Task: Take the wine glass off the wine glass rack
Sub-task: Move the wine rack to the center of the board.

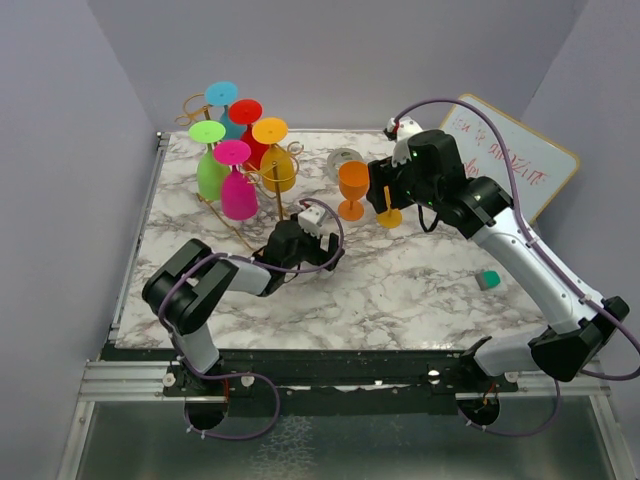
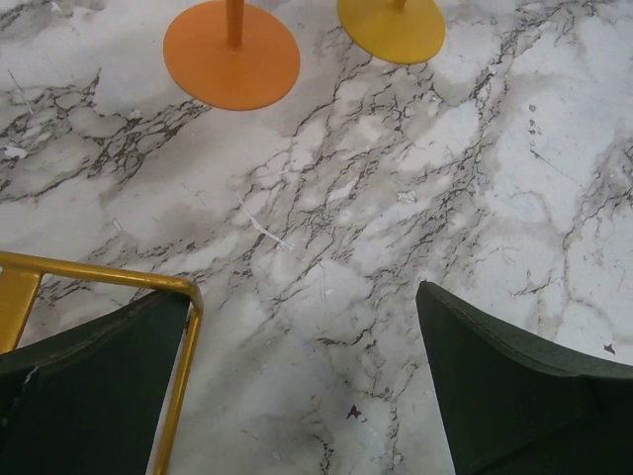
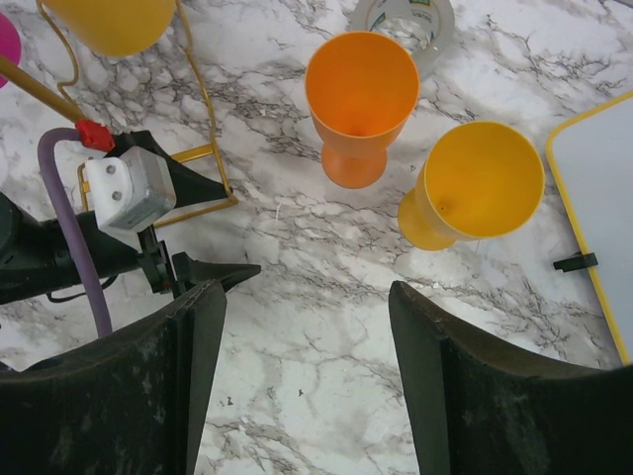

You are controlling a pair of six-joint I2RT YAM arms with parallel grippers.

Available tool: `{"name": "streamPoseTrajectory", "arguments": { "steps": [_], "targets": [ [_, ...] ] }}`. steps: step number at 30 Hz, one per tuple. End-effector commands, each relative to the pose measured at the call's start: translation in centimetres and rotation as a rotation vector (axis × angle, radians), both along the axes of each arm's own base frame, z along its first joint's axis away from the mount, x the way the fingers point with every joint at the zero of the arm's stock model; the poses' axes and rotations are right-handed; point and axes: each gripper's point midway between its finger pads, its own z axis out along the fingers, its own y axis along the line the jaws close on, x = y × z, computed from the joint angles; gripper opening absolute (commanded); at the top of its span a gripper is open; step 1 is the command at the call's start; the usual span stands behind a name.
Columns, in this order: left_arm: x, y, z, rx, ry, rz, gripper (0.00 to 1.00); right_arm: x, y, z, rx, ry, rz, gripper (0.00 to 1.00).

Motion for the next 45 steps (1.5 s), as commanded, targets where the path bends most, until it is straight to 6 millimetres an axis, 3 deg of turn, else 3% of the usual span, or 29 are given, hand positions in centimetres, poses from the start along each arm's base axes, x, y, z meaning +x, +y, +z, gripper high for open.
{"name": "streamPoseTrajectory", "arguments": {
  "steps": [1, 13, 22, 25, 31, 35, 38, 45],
  "targets": [
    [0.7, -0.3, 3.4, -0.020, -0.099, 0.008, 0.99, -0.2, -0.4, 0.8, 0.014, -0.030, -0.019, 0.73],
    [-0.6, -0.1, 3.6, -0.011, -0.084, -0.020, 0.99, -0.2, -0.3, 0.7, 0.019, -0.027, -0.017, 0.73],
    [-3.0, -0.1, 4.2, -0.027, -0.074, -0.071, 0.99, -0.2, -0.5, 0.8, 0.018, -0.037, -0.031, 0.73],
    [-4.7, -0.5, 4.7, -0.037, -0.067, -0.120, 0.99, -0.1, -0.7, 0.9, 0.026, -0.045, -0.041, 0.73],
    [-10.1, -0.5, 4.7, -0.042, -0.018, -0.194, 0.97, 0.1, -1.1, 1.0, 0.025, -0.062, -0.064, 0.74],
    [-13.3, 0.5, 6.9, -0.123, -0.015, -0.179, 0.95, 0.2, -1.3, 1.3, 0.032, -0.073, -0.082, 0.74],
    [-13.8, 2.3, 10.1, -0.187, -0.022, -0.103, 0.95, 0.3, -1.2, 1.3, 0.059, -0.081, -0.096, 0.81],
    [-13.2, 8.5, 16.4, -0.167, -0.048, 0.166, 0.98, 0.6, -1.0, 2.1, 0.130, -0.118, -0.126, 0.85]
  ]
}}
